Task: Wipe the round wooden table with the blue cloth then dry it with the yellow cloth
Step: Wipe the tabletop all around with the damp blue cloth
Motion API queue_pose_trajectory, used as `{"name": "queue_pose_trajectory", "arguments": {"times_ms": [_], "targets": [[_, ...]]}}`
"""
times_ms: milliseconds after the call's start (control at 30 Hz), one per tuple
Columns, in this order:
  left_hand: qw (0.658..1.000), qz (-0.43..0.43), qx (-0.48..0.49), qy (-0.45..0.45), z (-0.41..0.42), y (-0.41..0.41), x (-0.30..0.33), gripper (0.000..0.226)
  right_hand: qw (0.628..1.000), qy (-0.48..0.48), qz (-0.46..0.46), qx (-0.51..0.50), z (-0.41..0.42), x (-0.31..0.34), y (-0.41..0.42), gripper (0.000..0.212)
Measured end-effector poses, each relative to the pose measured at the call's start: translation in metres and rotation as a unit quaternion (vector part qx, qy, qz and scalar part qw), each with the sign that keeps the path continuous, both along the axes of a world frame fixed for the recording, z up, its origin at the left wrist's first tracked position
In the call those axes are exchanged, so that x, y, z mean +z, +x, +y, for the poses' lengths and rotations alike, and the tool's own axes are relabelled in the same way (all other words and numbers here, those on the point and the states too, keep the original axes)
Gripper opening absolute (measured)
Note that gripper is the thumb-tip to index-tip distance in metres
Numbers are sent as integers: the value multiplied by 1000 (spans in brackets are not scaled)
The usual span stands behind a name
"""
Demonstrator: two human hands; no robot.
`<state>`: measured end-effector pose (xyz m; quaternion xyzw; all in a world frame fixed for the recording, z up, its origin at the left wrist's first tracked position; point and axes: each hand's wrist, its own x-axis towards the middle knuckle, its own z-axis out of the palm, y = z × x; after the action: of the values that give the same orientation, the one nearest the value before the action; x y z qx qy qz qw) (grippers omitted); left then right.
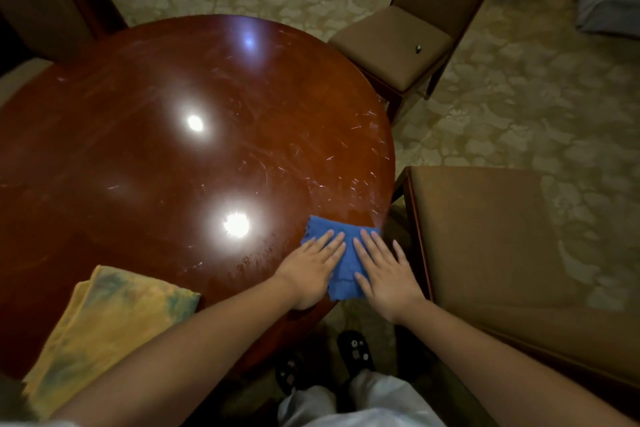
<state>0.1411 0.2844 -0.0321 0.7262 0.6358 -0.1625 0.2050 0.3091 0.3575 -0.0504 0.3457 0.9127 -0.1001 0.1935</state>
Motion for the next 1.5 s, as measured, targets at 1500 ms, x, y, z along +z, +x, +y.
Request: {"name": "queue_pose_trajectory", "arguments": {"times_ms": [1500], "targets": [[998,11,47,-31,96,-9,-4,67,999,-16,-19,-21,91,24,-26,59]]}}
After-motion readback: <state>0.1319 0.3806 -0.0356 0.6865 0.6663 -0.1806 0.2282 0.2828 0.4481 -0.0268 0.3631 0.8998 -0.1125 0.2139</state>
